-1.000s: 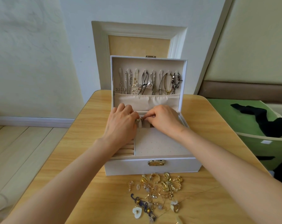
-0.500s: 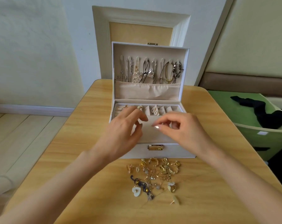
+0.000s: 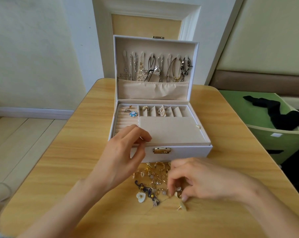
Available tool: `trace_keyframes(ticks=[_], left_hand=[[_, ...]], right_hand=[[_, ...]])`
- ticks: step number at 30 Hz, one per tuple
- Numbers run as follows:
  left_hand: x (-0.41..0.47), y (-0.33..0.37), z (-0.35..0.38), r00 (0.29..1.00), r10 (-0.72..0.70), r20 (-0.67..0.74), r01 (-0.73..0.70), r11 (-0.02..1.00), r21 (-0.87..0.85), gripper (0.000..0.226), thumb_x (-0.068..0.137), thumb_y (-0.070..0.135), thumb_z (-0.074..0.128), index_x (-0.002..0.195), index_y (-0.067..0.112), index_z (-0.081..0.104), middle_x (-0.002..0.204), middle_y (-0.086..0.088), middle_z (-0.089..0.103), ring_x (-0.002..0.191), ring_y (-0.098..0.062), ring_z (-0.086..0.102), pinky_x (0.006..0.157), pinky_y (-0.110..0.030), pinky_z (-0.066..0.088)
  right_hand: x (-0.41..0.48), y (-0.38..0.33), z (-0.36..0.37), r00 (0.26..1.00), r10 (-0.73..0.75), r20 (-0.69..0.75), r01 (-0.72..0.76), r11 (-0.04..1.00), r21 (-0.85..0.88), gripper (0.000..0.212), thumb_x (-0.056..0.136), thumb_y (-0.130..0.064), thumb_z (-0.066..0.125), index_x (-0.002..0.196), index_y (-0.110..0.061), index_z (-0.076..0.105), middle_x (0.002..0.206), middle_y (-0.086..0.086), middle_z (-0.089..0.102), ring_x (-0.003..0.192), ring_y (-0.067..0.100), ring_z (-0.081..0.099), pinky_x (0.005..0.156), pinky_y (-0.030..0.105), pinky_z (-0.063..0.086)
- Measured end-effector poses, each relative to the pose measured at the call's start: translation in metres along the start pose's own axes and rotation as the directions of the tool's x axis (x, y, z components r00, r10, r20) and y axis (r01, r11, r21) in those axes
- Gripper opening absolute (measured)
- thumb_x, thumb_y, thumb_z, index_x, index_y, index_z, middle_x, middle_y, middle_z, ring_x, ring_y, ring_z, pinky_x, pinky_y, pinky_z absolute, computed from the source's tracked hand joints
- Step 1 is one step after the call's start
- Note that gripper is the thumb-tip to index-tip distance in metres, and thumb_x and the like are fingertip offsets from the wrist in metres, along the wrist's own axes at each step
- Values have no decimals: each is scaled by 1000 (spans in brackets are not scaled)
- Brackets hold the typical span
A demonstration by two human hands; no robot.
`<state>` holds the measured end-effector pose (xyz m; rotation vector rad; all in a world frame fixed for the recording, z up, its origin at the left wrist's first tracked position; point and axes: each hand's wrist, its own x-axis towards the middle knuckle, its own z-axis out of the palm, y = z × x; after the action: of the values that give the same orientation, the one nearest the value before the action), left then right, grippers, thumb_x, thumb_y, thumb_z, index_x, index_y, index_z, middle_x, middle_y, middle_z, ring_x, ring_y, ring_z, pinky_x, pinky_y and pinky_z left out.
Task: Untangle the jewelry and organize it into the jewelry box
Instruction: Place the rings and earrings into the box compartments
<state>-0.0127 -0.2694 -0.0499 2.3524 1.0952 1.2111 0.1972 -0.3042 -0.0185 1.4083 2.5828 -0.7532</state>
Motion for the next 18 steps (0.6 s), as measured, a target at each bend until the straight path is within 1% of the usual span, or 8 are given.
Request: trace_keyframes(ticks=[5, 7, 8, 10, 12, 14, 15, 18], left_hand=[[-1, 4, 1, 1000, 15, -19, -15, 1000, 11, 19, 86, 17, 46, 95, 14, 62, 92, 10, 58, 89, -9, 57, 73, -28, 49], [-2, 8, 1, 995, 96, -18, -94, 990, 109, 16, 85, 13, 50, 94, 13, 63, 94, 8, 60, 90, -13, 55, 75, -31, 45], [-3, 11, 2, 987, 162, -1, -160, 971, 175, 13, 85, 12, 53, 93, 14, 63, 96, 8, 60, 90, -15, 53, 75, -33, 43], [-4, 17, 4, 958, 279, 65, -287, 931, 225, 8, 84, 14, 59, 91, 18, 60, 96, 8, 59, 87, -16, 50, 74, -35, 39], [-6, 23, 7, 943, 314, 109, -327, 935, 134, 8, 87, 21, 60, 93, 20, 55, 93, 9, 56, 83, -13, 46, 72, -32, 38], [-9, 27, 9, 962, 241, 126, -232, 969, -81, 14, 89, 25, 58, 101, 20, 53, 91, 11, 53, 82, -8, 48, 73, -23, 40], [-10, 27, 9, 969, 208, 130, -186, 969, -165, 17, 90, 25, 58, 106, 20, 53, 90, 11, 52, 82, -6, 49, 74, -18, 41], [-10, 24, 11, 973, 202, 112, -173, 958, -227, 24, 90, 21, 59, 114, 19, 56, 88, 9, 51, 78, -4, 51, 72, -14, 42]], right_hand=[[5, 3, 1, 998, 2, -55, 2, 998, 69, 13, 74, -17, 76, 84, -24, 70, 81, -13, 57, 68, -7, 48, 59, 14, 34], [4, 5, -2, 996, 38, -85, -20, 981, 195, 12, 74, -14, 77, 79, -23, 70, 76, -7, 62, 58, -3, 49, 55, 14, 35], [3, 5, -4, 992, 67, -105, -32, 952, 306, 13, 74, -13, 77, 78, -22, 69, 71, -3, 64, 55, -1, 49, 53, 15, 36], [1, 5, -9, 984, 95, -148, 9, 813, 582, 17, 73, -4, 77, 78, -15, 66, 64, 0, 64, 54, 7, 56, 50, 21, 44], [0, 5, -13, 971, 93, -220, 126, 581, 804, 20, 71, 6, 73, 81, -4, 59, 68, 4, 64, 58, 19, 63, 50, 25, 52], [1, 2, -13, 962, 106, -252, 196, 375, 906, 22, 67, 6, 71, 81, 2, 55, 73, 13, 61, 59, 24, 64, 52, 27, 54], [3, 1, -12, 963, 112, -246, 201, 308, 930, 22, 66, 5, 71, 80, 1, 54, 74, 15, 60, 58, 24, 64, 52, 27, 54], [6, 0, -7, 971, 105, -213, 189, 199, 962, 19, 65, 1, 69, 77, -1, 55, 71, 15, 61, 56, 21, 63, 50, 26, 52]])
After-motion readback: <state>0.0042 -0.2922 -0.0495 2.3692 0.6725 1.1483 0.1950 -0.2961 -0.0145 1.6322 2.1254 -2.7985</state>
